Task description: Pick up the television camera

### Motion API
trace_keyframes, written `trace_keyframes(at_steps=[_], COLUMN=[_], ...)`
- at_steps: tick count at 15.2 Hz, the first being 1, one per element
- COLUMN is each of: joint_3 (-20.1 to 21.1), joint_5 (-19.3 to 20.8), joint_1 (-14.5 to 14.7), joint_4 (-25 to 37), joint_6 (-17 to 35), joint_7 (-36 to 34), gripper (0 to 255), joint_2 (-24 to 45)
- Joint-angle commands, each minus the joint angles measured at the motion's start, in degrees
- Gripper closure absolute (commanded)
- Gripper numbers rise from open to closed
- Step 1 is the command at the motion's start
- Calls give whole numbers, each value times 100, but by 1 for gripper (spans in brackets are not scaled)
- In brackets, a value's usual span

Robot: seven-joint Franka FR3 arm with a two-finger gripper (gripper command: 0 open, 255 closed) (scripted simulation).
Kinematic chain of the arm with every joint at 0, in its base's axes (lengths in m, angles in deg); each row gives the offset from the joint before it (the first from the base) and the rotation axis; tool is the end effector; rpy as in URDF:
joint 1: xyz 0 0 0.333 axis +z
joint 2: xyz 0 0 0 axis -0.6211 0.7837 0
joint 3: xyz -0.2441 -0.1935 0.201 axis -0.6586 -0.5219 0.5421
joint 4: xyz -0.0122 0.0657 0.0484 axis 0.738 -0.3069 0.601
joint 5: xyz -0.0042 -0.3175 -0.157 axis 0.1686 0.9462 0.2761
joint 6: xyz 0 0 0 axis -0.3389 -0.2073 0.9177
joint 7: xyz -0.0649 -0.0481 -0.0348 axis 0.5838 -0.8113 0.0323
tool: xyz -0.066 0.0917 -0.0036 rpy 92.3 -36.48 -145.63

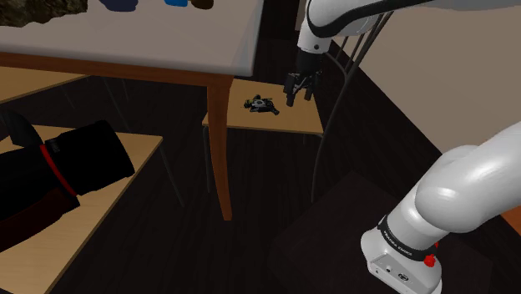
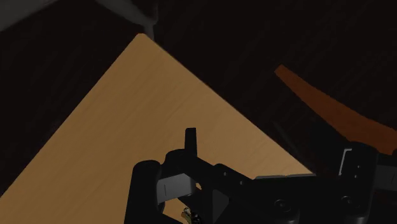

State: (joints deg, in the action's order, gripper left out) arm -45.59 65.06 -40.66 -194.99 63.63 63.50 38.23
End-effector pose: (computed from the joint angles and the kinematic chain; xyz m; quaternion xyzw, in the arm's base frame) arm 0.3933 -0.0106 0.5368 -0.9996 -0.0008 0.0057 0.0285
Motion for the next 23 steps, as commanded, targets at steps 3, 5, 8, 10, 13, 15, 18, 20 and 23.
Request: trace_keyframes(at_steps=[3, 5, 8, 10, 13, 15, 18, 20, 23], joint_3=[51, 63, 68, 62, 61, 61, 60, 59, 60], joint_5=[159, 252, 401, 458, 462, 464, 468, 468, 468], joint_1=[-38, -54, -70, -71, -70, -70, -70, -71, -70], joint_4=[529, 831, 1337, 1543, 1410, 1327, 1227, 1215, 1212], joint_6=[433, 606, 808, 865, 1085, 1232, 1419, 1422, 1422], joint_7=[-158, -242, -373, -422, -427, -431, -435, -433, -435], gripper=[0, 0, 0, 0, 0, 0, 0, 255, 255], joint_2=[853, 1279, 1916, 2154, 2241, 2304, 2392, 2382, 2379])
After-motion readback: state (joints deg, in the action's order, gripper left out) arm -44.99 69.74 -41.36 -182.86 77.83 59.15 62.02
